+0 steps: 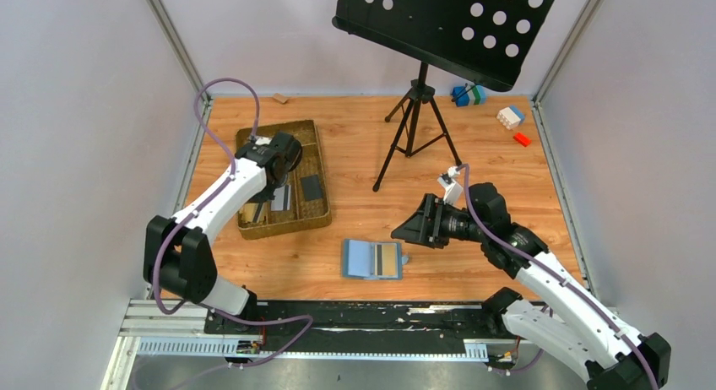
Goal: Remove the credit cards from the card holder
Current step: Place the credit card in the storage box.
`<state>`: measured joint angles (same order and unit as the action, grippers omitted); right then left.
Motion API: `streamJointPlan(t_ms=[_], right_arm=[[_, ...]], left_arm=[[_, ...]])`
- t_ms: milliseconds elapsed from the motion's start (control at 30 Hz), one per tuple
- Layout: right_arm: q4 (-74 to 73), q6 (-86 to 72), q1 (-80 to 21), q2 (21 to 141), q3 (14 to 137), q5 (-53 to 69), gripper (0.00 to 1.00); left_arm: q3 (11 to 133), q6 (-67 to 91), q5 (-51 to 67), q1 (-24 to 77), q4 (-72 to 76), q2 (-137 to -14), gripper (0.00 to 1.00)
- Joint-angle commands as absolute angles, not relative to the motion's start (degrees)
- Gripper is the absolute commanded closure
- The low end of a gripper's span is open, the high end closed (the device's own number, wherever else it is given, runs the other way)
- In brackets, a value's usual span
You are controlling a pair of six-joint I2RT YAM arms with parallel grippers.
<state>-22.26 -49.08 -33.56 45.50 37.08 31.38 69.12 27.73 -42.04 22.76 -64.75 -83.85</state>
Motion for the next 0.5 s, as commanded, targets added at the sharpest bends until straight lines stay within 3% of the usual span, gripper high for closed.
streamJointPlan(t_ms=[0,467], right_arm=[[-22.96,-48.37,-33.19,43.24,37.26,29.31,0.34],[-25.15,-46.68,-32.69,43.47,36.85,26.15,0.34]], left_arm=[[66.85,25.22,-39.80,21.06,-56.88,-86.44,1.00],[64.21,24.59,-36.13,17.81,-50.85,-95.29,1.00]])
